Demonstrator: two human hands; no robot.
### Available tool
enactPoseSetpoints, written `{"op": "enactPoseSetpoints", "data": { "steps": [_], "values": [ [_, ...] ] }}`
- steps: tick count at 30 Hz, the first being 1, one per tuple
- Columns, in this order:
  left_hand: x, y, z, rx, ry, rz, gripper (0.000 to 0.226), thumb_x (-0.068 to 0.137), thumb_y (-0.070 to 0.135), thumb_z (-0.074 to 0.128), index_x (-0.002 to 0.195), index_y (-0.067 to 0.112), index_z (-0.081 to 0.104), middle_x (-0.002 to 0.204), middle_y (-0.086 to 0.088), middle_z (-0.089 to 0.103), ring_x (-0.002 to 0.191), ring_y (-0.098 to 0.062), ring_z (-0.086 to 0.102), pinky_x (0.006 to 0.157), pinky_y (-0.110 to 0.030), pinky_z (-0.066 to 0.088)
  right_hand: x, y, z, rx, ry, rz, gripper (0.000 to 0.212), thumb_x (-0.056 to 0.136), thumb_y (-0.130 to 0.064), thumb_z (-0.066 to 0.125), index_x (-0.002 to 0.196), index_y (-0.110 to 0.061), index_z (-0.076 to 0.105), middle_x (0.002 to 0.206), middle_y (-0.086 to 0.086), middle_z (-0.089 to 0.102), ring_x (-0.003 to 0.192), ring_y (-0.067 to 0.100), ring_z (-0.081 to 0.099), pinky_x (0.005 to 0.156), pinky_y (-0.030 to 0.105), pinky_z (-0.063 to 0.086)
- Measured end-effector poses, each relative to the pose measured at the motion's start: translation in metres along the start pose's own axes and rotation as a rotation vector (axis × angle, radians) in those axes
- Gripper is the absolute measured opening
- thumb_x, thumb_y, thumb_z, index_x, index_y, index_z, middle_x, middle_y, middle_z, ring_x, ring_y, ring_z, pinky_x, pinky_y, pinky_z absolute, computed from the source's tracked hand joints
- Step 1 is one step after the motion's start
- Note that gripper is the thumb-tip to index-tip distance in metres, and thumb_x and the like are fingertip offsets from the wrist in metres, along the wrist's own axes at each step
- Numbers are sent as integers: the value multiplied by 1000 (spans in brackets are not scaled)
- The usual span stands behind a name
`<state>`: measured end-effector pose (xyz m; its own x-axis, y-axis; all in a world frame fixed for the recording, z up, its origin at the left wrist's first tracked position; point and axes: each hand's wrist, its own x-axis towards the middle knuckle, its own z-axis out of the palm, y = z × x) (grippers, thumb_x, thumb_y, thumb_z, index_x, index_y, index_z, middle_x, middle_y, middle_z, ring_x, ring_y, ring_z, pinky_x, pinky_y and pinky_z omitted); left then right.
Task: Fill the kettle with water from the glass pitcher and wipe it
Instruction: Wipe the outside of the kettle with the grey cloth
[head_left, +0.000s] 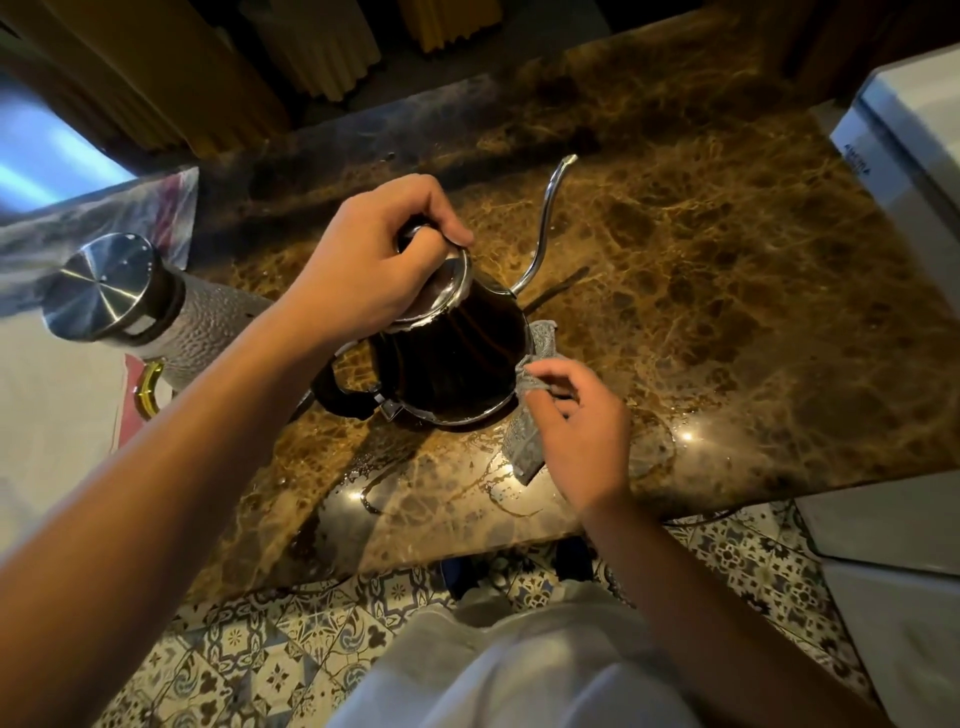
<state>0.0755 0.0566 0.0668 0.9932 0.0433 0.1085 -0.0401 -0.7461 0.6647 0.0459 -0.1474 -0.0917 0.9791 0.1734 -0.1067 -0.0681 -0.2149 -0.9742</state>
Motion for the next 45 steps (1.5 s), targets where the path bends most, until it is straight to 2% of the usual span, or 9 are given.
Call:
{"op": "enactPoseSetpoints", "data": {
  "steps": [5, 9, 11, 16, 21, 28, 32, 38, 45],
  "values": [
    [0, -2, -2, 6, 3, 19, 23, 90, 26, 48, 99, 18, 67, 107, 3, 72, 107, -14, 67, 102, -46, 52, 39, -20, -8, 2, 34, -2, 21, 90, -9, 74, 96, -28, 67, 95, -13, 70, 91, 2, 68, 86, 36, 62],
    [0, 1, -1, 0, 8, 1, 25, 87, 26, 47, 98, 17, 68, 106, 3, 72, 105, -10, 67, 100, -37, 52, 62, -34, 8, -30, 26, -52, 6, 97, -29, 67, 100, -30, 72, 96, -17, 73, 95, 0, 68, 88, 39, 60],
    [0, 2, 0, 7, 8, -16, 23, 89, 26, 48, 99, 20, 67, 104, 8, 70, 101, -5, 65, 95, -28, 51, 57, -39, 16, -7, 20, -41, 17, 103, -39, 57, 106, -31, 71, 96, -20, 71, 95, -1, 66, 89, 39, 57],
    [-1, 3, 1, 46, 12, -59, 22, 91, 24, 47, 102, 27, 65, 106, 12, 66, 100, -2, 60, 92, -28, 48, 20, -38, 15, 108, -79, -20, 49, 107, -49, 33, 146, -29, 57, 137, -24, 60, 126, -15, 51, 111, 23, 41],
    [-2, 3, 1, 75, 31, -35, 24, 88, 29, 42, 100, 26, 63, 112, -2, 69, 107, -17, 64, 100, -44, 50, -19, -61, 9, 175, -244, -228, 58, 106, -51, 18, 153, -31, 46, 161, -9, 45, 152, -1, 30, 126, 34, 26],
    [-3, 3, 2, 87, 58, -23, 22, 90, 21, 42, 99, 23, 62, 112, -5, 70, 107, -19, 65, 100, -49, 51, 28, -78, 24, 403, -327, -92, 70, 100, -60, 24, 156, -20, 41, 161, -6, 42, 150, 3, 34, 125, 27, 26],
    [-4, 5, 3, 82, 70, -10, 20, 91, 17, 44, 98, 20, 62, 111, -5, 70, 106, -18, 65, 99, -44, 51, 52, -66, 30, 239, -345, -113, 62, 104, -49, 26, 156, -20, 41, 164, -3, 40, 148, 0, 33, 119, 15, 25],
    [-3, 5, 3, 57, 54, -28, 17, 95, 15, 45, 99, 20, 60, 106, 7, 71, 104, -7, 66, 96, -28, 52, 8, -31, 24, 69, -253, -96, 61, 106, -58, 23, 163, -35, 22, 173, -13, 15, 156, -5, 9, 129, 31, 15],
    [-2, 3, 2, 60, 55, 11, 18, 93, 9, 46, 97, 18, 61, 104, 0, 71, 101, -14, 68, 94, -36, 53, -16, -74, 11, 80, -402, -155, 55, 110, -43, 33, 163, -35, 20, 173, -15, 11, 146, -22, 7, 109, -4, 10]
  ]
}}
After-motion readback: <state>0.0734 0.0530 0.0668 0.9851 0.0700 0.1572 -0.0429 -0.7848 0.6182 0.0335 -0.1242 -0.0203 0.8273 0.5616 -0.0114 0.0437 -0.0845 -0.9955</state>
